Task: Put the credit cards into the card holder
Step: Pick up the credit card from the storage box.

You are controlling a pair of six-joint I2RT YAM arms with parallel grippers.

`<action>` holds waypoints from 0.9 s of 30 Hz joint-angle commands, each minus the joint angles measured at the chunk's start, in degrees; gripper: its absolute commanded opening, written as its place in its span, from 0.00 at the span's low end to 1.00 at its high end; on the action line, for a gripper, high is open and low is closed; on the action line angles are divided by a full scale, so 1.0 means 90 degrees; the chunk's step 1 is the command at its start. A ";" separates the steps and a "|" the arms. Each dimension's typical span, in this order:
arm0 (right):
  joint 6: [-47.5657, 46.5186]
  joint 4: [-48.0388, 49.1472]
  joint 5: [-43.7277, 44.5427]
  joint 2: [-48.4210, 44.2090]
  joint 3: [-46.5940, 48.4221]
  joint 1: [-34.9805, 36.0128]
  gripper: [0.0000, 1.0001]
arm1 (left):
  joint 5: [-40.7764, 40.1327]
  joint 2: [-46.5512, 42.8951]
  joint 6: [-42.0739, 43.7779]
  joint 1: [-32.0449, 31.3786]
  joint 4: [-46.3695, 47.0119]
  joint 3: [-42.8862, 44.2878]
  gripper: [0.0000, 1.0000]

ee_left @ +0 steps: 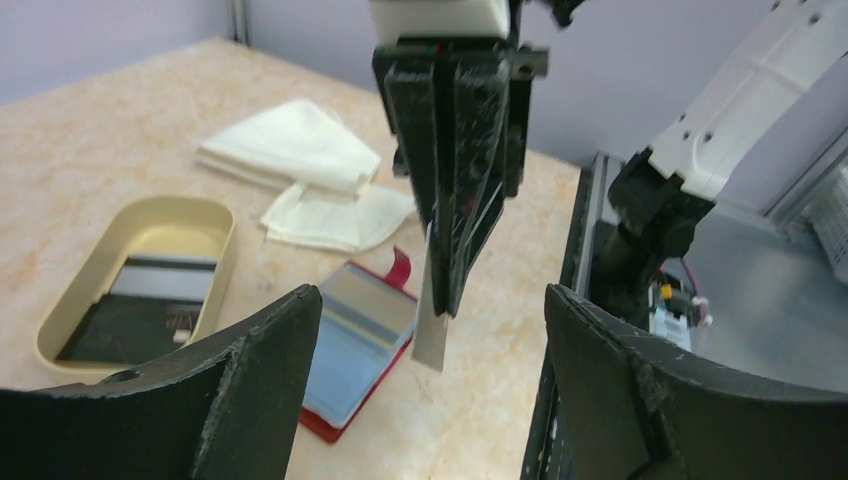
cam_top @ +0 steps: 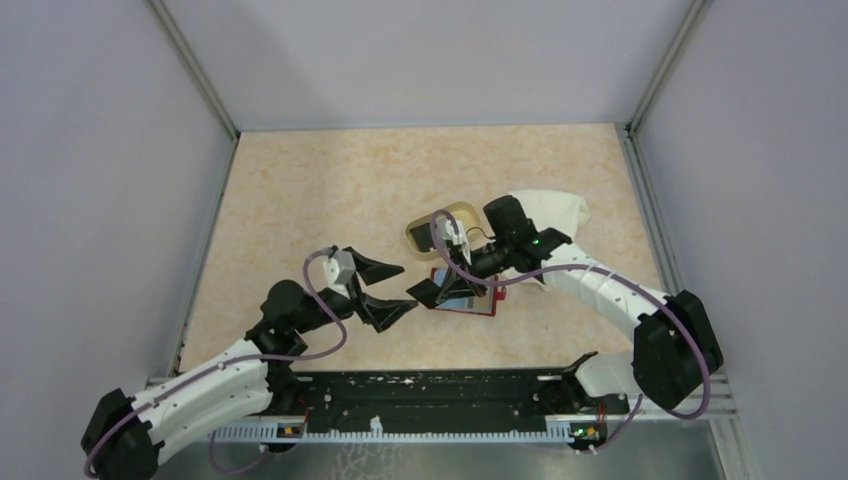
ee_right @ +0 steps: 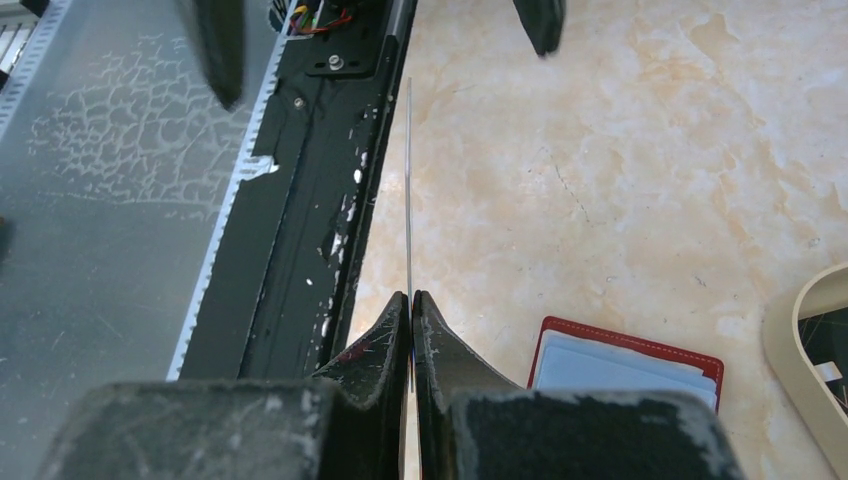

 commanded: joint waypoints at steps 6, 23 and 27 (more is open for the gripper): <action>-0.0590 -0.0229 -0.0239 -0.0053 0.0308 0.0149 0.00 | 0.1343 0.0732 -0.0123 0.0305 -0.0513 0.0263 0.77; -0.0903 -0.0600 0.0091 0.0301 0.0482 0.0307 0.00 | 0.2121 0.1642 -0.0564 0.0540 0.0381 0.0385 0.22; -0.1021 -0.0684 0.0361 0.0268 0.0515 0.0299 0.18 | 0.2262 0.1822 -0.0673 0.0672 0.0500 0.0356 0.00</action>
